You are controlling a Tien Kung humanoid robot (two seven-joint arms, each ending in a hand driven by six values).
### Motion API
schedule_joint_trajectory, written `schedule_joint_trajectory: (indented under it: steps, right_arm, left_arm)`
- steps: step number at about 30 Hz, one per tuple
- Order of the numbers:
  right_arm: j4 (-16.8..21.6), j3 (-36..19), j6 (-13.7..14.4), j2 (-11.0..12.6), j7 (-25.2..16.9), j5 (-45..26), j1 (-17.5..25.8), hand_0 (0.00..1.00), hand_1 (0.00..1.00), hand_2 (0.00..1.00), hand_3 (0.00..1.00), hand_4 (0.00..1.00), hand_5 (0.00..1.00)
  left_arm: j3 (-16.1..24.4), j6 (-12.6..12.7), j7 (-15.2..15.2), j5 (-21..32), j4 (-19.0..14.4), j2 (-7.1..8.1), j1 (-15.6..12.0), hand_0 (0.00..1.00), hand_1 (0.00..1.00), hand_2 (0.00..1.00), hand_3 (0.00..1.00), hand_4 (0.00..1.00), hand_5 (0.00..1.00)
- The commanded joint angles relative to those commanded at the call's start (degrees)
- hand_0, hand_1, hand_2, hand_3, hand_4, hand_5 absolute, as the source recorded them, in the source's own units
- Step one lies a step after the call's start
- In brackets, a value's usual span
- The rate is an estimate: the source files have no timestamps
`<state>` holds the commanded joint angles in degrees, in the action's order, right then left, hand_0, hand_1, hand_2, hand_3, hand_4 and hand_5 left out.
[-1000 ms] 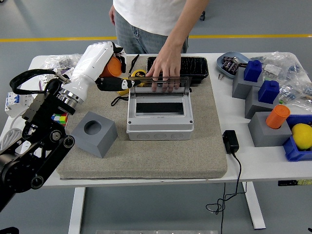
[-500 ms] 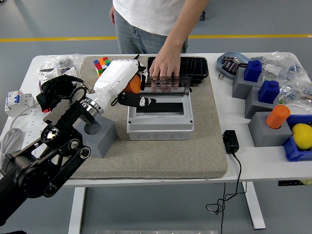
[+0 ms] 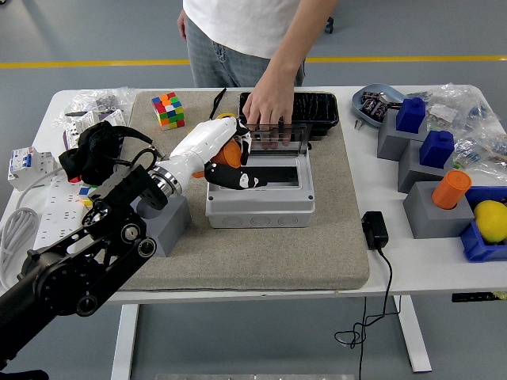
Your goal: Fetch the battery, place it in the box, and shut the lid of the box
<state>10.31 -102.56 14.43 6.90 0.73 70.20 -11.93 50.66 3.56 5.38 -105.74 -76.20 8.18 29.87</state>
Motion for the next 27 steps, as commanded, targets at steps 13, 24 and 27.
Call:
schedule_joint_trajectory:
  steps: [13,24,27]
  right_arm:
    - [0.0,-0.1,-0.3,0.4,0.1,0.0,-0.5,0.829,0.789,0.761,0.802,0.998,0.998]
    - [0.0,0.4,-0.3,0.6,0.1,-0.2,-0.8,0.83,0.79,0.761,0.802,0.998,0.998]
    - [0.0,0.5,-0.3,0.6,0.1,-0.2,-0.9,0.83,0.79,0.761,0.802,0.998,0.998]
  left_arm:
    - [-4.5,1.6,-1.3,6.5,4.1,-1.88,2.9,0.009,0.002,0.002,0.002,0.987,0.288]
    - [-7.1,2.8,-3.3,10.1,8.0,-4.11,5.3,0.009,0.002,0.002,0.002,0.983,0.32]
    - [-7.9,2.9,-4.5,11.0,10.4,-4.82,6.2,0.009,0.002,0.002,0.002,0.983,0.32]
